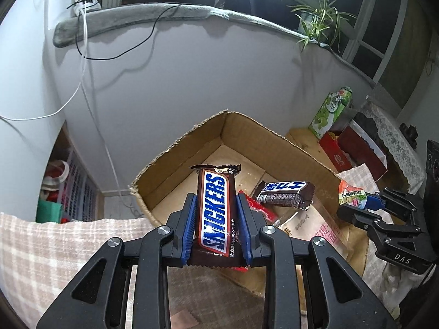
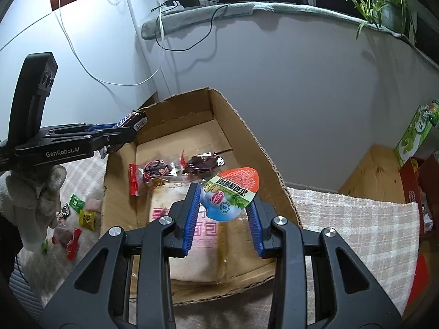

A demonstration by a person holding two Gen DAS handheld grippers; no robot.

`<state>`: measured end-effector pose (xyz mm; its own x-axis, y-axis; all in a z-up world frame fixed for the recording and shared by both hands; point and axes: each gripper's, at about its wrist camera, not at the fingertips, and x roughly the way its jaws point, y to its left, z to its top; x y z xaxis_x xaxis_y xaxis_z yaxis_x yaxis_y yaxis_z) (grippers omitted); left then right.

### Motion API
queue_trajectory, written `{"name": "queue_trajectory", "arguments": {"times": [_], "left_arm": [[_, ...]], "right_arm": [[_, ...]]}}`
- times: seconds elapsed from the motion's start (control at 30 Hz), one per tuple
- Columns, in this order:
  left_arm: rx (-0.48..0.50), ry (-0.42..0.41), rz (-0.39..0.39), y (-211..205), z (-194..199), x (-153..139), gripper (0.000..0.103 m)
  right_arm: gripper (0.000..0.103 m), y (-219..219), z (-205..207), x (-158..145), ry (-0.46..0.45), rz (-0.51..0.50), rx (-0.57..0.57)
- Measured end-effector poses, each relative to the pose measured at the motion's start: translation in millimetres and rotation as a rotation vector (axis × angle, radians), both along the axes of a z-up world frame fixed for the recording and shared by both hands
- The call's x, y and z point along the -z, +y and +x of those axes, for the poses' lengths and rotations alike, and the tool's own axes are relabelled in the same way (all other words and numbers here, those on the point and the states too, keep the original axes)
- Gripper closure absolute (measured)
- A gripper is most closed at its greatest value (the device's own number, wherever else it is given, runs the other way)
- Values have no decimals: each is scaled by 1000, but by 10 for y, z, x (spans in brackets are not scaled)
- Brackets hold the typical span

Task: Organize snacks
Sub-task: 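Open the right tool to drop the jelly cup while the left tool drops the Snickers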

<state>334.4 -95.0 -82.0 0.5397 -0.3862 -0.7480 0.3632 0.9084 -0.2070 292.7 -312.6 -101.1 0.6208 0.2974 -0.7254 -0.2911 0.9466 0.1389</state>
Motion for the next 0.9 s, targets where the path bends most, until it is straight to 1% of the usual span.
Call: {"name": "queue_trajectory", "arguments": {"times": [0.1, 0.17, 0.2, 0.23, 0.27, 0.33, 0.43, 0.6, 0.77, 0.9], "left_arm": [[4, 8, 1, -36, 20, 9, 76], [1, 13, 3, -43, 28, 7, 64], [-6, 12, 4, -40, 22, -2, 48], [-8, 5, 0, -44, 24, -16, 45], [-8, 1, -1, -47, 18, -27, 45], [-5, -3, -1, -52, -2, -57, 45], [-6, -14, 6, -45, -35, -95, 45], [-10, -23, -4, 23, -122, -174, 45], [-25, -56, 0, 119, -302, -310, 45], [-27, -92, 3, 192, -520, -442, 45]], "right_arm": [[68, -26, 7, 8, -1, -4, 0], [68, -31, 8, -1, -2, -2, -5], [67, -31, 9, -8, -3, -4, -4], [57, -27, 9, -15, -5, -7, -2], [41, -28, 1, -28, -13, -11, 2], [29, -27, -36, -61, -28, -9, 0], [29, -4, -75, -110, -39, -13, -3], [29, 35, -160, -196, -49, -5, -3], [29, 126, -301, -269, -59, -12, -21], [29, 248, -504, -348, -74, -15, -48]]}}
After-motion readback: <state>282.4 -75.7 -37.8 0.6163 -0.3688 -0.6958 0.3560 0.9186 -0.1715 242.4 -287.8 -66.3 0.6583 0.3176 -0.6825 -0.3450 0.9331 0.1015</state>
